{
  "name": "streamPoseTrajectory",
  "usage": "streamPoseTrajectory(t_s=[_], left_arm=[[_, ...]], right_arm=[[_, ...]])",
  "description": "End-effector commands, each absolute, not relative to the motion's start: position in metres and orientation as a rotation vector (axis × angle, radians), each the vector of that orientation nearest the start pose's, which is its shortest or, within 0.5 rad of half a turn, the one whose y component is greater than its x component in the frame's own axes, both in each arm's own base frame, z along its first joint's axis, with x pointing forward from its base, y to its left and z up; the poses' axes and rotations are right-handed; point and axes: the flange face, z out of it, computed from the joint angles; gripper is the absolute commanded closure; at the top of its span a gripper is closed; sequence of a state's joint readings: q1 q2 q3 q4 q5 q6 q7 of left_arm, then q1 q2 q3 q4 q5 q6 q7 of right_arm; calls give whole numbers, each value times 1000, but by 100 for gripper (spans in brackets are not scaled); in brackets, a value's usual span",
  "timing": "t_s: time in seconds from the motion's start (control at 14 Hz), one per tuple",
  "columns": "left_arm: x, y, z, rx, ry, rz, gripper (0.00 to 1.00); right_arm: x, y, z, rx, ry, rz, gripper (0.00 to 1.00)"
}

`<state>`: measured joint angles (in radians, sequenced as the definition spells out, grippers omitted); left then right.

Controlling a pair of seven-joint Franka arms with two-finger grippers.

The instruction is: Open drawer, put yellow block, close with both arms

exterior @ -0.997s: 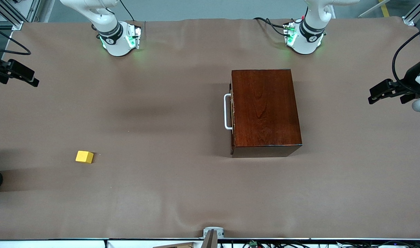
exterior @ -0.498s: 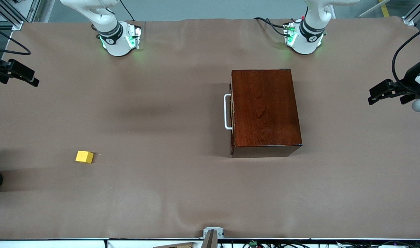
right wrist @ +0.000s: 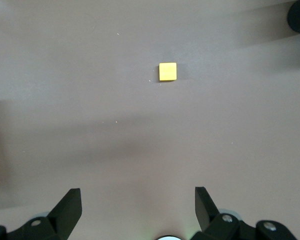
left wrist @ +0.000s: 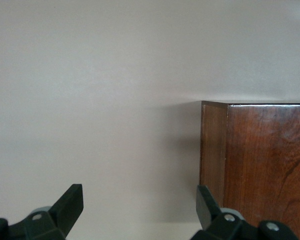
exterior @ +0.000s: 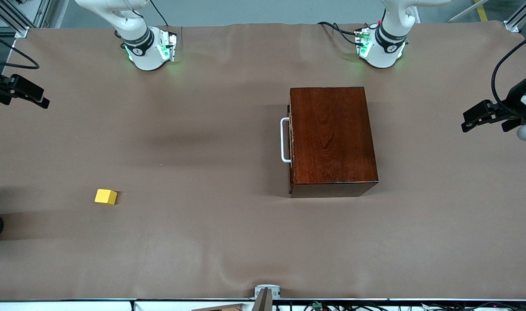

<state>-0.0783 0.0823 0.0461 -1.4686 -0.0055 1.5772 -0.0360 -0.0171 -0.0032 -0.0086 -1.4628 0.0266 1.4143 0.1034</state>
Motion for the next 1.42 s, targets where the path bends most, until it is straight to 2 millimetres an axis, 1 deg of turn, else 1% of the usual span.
streamPoseTrajectory(t_s=[0.0, 0.14, 0.28, 0.36, 0.5, 0.57, 0.71, 0.78, 0.85, 0.93, 1.07, 1.14, 1.21, 1.35], left_arm=[[581, -22, 628, -3148, 12, -55, 0], [581, -23, 628, -3148, 12, -55, 0], [583, -22, 627, -3148, -43, -65, 0], [584, -22, 628, -3145, -41, -72, 0], [588, -29, 619, -3145, -7, -51, 0], [588, -60, 616, -3147, 53, -40, 0], [591, -104, 606, -3150, 149, -20, 0], [587, -138, 604, -3153, 149, -15, 0], [583, -158, 604, -3162, 58, -14, 0], [579, -181, 599, -3176, -35, 10, 0], [572, -226, 586, -3191, -141, 58, 0], [566, -253, 588, -3193, -151, 52, 0], [560, -273, 591, -3197, -146, 40, 0], [539, -318, 590, -3198, -90, 40, 0]], right_arm=[[534, -12, 663, -3117, 207, 80, 0], [535, -12, 661, -3117, 207, 85, 0], [536, -13, 660, -3117, 209, 87, 0], [536, -13, 660, -3117, 212, 87, 0], [536, -13, 660, -3117, 214, 85, 0], [536, -13, 660, -3117, 214, 85, 0], [536, -13, 660, -3117, 214, 85, 0], [536, -14, 660, -3118, 215, 85, 0], [536, -14, 660, -3118, 215, 85, 0], [536, -14, 660, -3118, 215, 85, 0], [539, -14, 655, -3119, 215, 97, 0], [542, -15, 653, -3118, 217, 95, 0], [547, -17, 647, -3121, 223, 106, 0], [565, -18, 629, -3124, 227, 85, 0]])
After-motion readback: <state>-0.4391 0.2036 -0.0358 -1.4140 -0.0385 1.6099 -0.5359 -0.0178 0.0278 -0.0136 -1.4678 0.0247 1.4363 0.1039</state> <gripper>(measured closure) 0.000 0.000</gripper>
